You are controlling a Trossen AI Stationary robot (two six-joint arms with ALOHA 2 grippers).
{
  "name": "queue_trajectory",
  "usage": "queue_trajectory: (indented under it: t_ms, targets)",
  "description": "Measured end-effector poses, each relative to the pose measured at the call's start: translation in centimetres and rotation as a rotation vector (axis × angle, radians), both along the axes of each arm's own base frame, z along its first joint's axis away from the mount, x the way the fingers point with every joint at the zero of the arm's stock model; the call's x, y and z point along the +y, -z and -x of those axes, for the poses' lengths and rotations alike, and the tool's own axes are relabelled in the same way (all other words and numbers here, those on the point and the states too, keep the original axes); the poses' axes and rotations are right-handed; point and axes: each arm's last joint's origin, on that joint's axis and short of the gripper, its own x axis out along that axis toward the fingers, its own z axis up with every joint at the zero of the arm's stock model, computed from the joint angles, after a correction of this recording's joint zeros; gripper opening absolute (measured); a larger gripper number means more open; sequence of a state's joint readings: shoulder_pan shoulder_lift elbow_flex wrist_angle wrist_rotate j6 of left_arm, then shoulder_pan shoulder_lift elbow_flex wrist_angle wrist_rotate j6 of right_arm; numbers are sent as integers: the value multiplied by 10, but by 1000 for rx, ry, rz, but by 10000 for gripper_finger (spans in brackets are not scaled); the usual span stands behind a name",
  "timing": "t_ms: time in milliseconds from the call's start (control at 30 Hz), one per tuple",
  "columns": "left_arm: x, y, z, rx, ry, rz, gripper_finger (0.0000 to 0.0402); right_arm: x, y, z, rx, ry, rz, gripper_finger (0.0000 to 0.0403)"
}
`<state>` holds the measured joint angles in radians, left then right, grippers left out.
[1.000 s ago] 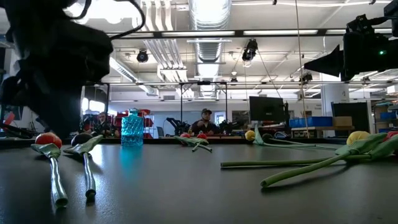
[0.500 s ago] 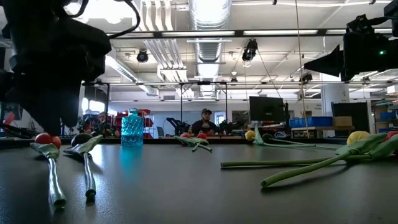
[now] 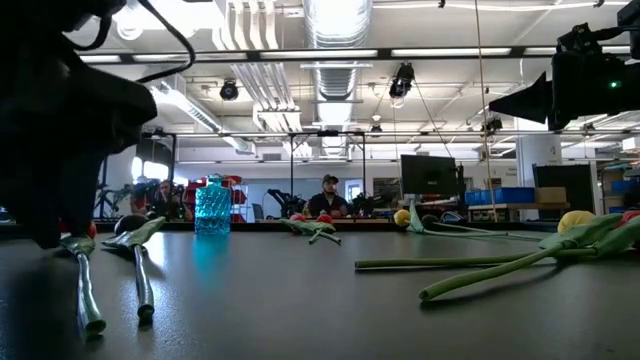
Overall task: Sort flowers into vase by color
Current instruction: Put the bottom orange flower into the blue vase
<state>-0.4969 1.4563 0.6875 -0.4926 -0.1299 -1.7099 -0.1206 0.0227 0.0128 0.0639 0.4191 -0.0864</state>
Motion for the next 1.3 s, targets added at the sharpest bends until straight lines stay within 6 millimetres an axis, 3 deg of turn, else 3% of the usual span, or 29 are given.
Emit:
queue_trajectory:
  t_ms: [200, 567, 900, 1067, 1300]
  targets:
    - [4, 12, 6, -43, -80, 30, 151, 0, 0, 0, 0, 0, 0, 9]
    - [11, 12, 10, -68, -123, -98, 144, 0, 0, 0, 0, 0, 0, 9]
    - [14, 9, 13, -71, -42, -152, 66, 0, 0, 0, 0, 0, 0, 9]
    - [12, -5, 17, -84, 52, -149, 10, 0, 0, 0, 0, 0, 0, 9]
    - [12, -46, 29, -35, 119, -226, 1, 0, 0, 0, 0, 0, 0, 9]
